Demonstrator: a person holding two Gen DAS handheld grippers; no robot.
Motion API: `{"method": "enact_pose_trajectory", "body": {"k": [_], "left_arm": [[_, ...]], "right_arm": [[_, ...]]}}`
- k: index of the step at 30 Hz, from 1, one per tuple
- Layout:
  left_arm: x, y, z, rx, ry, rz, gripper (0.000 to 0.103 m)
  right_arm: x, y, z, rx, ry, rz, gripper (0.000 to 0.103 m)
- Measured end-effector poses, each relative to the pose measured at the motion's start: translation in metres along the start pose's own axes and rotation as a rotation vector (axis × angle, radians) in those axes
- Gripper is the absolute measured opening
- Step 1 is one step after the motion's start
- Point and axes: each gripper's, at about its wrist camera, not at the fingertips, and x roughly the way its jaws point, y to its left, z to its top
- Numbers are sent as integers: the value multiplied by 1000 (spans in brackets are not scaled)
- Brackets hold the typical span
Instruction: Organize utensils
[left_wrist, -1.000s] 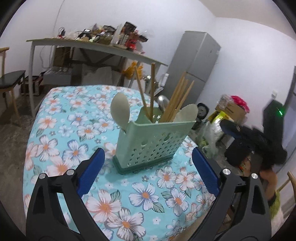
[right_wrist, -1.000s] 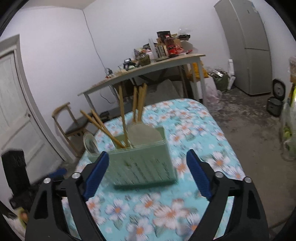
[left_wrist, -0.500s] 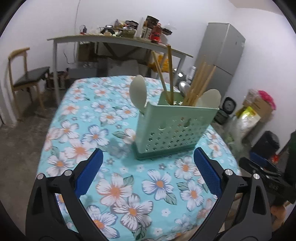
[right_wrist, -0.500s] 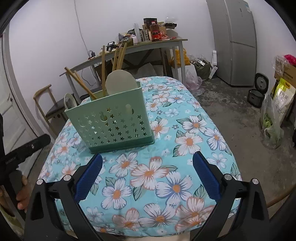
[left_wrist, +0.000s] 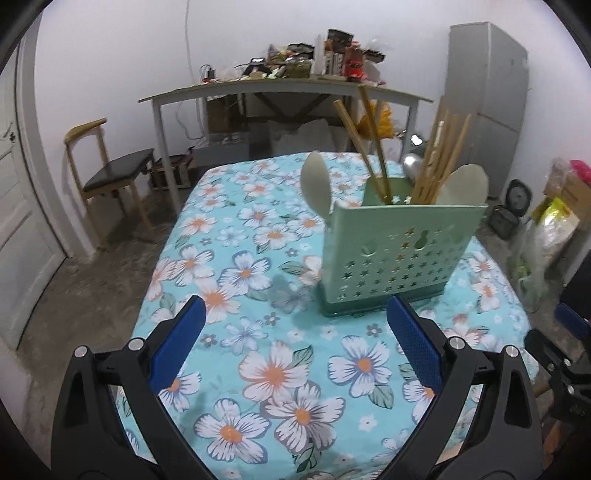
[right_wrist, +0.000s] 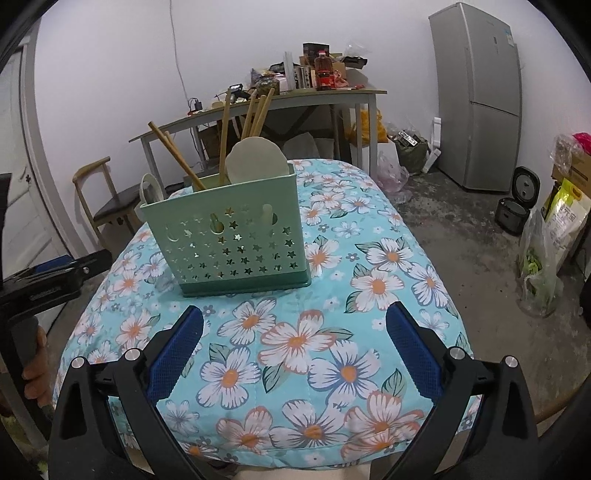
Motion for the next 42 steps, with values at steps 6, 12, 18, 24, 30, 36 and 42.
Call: {"method": "enact_pose_trajectory", "body": {"k": [6,12,18,24,30,36,42], "left_arm": [[-2,-7,-2,-20,13,86,95],[4,-26,-4,60,46,125,95],[9,-40,-6,45,59,111,95],[11,-47,-8,53,61,131,95],[9,-41,-6,28,59,151,95],[8,-36,-5,10,52,168,95],[8,-35,-5,9,59,176,95]], "right_arm": [[-1,-3,-2,-18,-8,18,96],[2,-4,3,-46,-6,9,96],[3,-14,9,-16,3,-2,96],[1,-21,12,-5,-3,-12,96],[3,-21,13,-2,2,-9,96],[4,-23,14,10,8,-9,96],[4,-24,14,14,6,-11,96]]}}
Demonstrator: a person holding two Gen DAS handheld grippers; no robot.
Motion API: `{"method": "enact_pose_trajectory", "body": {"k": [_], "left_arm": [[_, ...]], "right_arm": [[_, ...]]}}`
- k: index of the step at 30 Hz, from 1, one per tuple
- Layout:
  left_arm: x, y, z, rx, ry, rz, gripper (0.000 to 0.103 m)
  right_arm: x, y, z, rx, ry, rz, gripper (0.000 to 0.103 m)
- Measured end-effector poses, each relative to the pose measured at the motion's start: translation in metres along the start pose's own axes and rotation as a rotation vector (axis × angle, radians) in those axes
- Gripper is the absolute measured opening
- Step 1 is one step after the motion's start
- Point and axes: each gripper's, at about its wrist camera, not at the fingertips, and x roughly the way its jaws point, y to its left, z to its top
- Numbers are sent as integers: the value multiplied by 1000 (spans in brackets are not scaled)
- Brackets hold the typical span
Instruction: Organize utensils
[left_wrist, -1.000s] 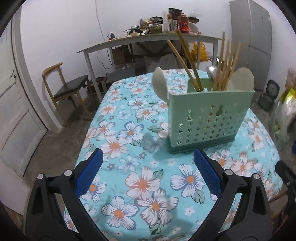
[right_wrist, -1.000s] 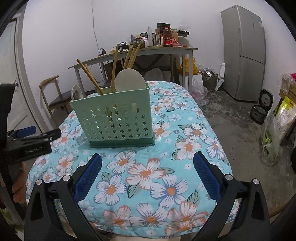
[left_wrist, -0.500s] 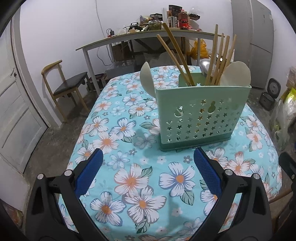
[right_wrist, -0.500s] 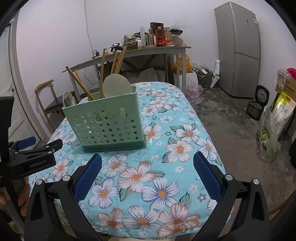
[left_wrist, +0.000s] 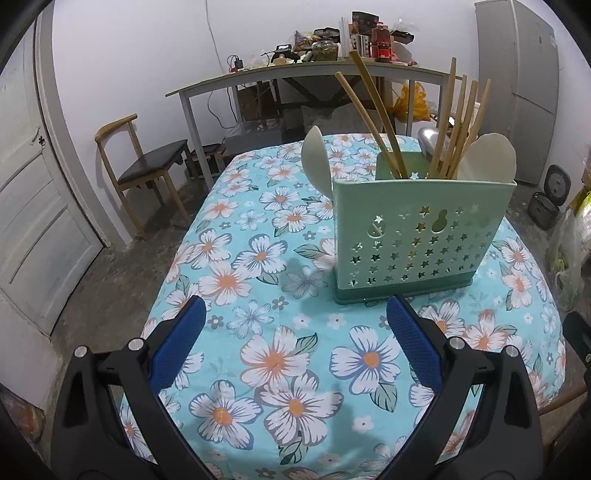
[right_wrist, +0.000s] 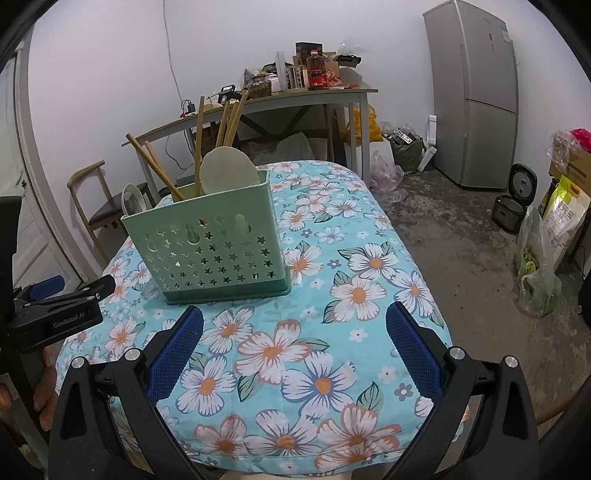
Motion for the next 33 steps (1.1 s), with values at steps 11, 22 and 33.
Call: {"method": "enact_pose_trajectory", "body": {"k": [11,22,33], "left_arm": [[-5,4,2,-4,-23,21,95],[-4,39,3,-31,-24,108,95],[-5,74,-4,-70,-5,183,95]], "right_arm": [[-4,-2,5,-18,-22,-37,96],[-13,-7,11,-9,-64,-76,96],[-16,-7,16,-12,-89,-87,96]]}}
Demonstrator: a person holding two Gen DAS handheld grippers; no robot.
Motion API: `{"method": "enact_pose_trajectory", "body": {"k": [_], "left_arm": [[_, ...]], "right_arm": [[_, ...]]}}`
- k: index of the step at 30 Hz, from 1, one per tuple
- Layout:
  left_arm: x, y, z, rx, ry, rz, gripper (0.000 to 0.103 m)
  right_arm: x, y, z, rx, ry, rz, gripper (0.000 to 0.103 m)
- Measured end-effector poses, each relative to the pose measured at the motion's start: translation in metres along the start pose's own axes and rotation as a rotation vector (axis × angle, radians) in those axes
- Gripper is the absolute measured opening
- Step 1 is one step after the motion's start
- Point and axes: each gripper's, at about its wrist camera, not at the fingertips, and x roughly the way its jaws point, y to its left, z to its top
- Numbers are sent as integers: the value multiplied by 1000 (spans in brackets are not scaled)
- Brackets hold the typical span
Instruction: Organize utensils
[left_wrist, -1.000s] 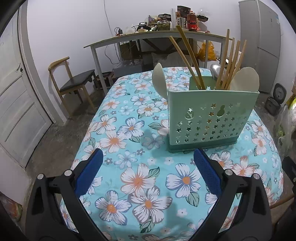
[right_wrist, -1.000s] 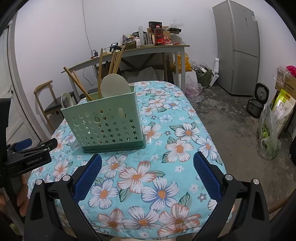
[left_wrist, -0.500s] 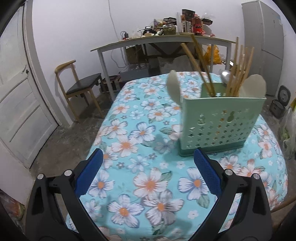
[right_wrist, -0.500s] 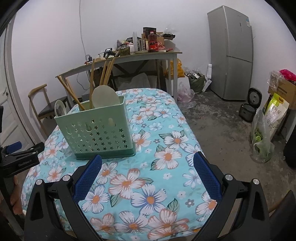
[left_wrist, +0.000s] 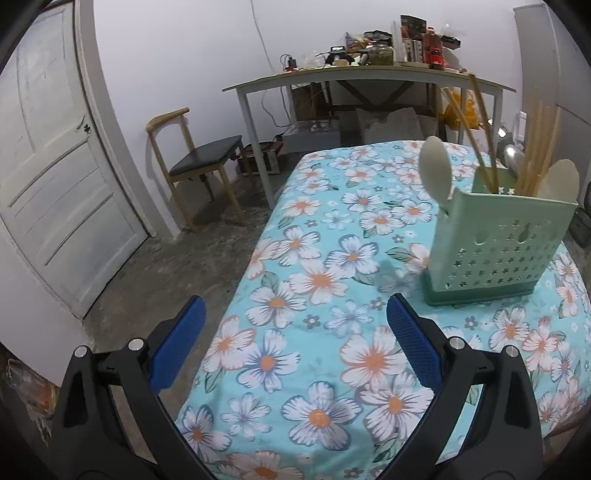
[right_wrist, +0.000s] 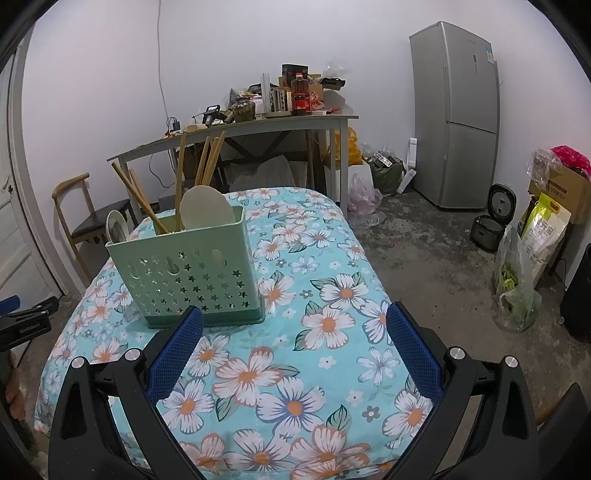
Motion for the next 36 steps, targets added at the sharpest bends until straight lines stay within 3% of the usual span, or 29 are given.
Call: {"method": "enact_pose_trajectory", "body": {"k": [36], "left_arm": [[4,-2,2,-7,15,-14,95]], "right_arm": [[6,11,2,-22,9,24,96]]}}
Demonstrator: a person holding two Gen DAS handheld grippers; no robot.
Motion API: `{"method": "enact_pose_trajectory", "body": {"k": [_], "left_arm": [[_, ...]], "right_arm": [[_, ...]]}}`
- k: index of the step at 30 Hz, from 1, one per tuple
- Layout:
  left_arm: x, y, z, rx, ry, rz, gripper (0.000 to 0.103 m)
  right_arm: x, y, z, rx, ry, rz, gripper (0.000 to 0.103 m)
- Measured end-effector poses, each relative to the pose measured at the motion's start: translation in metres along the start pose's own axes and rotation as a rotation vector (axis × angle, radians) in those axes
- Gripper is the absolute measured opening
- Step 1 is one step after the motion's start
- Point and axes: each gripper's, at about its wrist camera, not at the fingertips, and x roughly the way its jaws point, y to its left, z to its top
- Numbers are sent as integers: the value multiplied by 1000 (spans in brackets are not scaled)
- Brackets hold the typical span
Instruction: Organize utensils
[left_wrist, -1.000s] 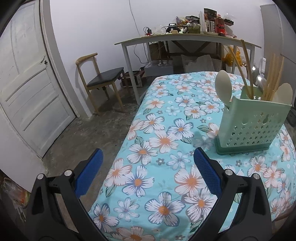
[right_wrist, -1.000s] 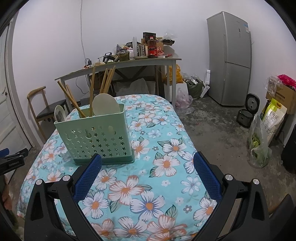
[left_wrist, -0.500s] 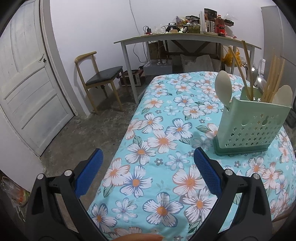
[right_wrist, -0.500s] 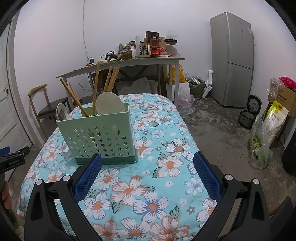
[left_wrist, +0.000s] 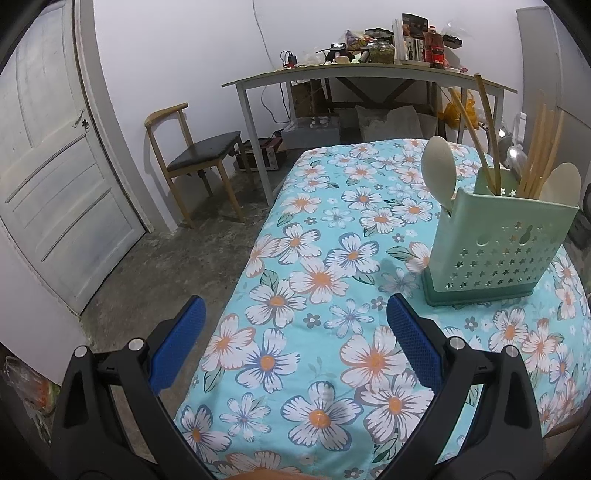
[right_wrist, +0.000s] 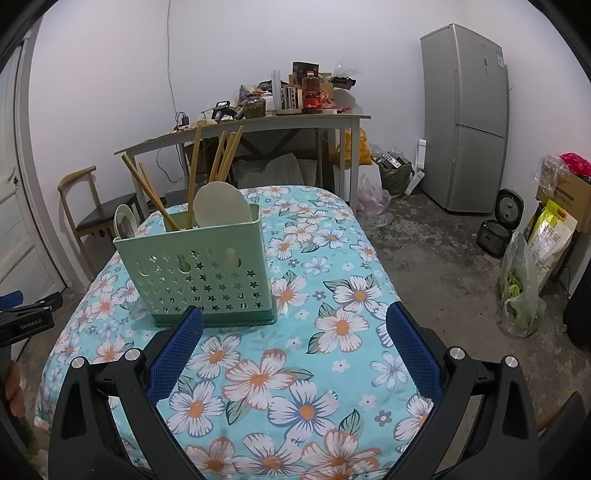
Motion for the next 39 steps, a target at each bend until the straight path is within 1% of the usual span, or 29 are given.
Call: {"method": "enact_pose_trajectory", "body": {"k": [39], "left_arm": [[-3,-6,1,27,17,-16,95]], "right_arm": [[-1,1,0,-5,-2,3,96]]}}
